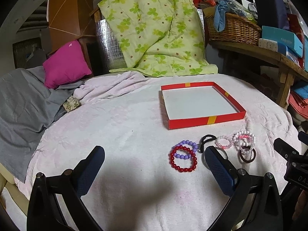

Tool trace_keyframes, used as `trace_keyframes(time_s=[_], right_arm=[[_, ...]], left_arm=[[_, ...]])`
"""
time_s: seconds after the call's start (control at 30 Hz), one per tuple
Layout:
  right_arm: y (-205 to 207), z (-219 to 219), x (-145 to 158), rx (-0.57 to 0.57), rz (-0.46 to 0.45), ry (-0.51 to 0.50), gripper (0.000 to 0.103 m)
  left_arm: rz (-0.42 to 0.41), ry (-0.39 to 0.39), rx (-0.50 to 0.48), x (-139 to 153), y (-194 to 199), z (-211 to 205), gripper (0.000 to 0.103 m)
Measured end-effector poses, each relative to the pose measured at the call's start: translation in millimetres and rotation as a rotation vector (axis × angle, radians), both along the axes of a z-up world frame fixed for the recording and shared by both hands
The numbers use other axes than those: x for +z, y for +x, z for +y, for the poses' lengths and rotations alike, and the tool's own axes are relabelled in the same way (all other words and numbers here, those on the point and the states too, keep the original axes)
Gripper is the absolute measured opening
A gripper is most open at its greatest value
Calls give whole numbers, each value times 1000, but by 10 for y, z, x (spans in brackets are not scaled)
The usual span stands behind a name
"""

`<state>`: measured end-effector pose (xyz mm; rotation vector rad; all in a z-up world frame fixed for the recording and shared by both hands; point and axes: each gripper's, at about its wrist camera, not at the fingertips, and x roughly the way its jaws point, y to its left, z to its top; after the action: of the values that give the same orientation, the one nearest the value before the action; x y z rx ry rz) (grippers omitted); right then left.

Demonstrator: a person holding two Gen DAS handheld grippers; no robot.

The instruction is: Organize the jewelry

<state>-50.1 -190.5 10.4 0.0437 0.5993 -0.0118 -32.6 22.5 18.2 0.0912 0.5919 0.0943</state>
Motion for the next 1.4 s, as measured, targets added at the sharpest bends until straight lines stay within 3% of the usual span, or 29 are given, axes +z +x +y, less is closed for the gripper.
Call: trace_keyframes(time_s=[1.4], right_arm=[[64,14,-98,-8,49,3,103]], left_arm=[[55,7,40,-200,146,-9,103]])
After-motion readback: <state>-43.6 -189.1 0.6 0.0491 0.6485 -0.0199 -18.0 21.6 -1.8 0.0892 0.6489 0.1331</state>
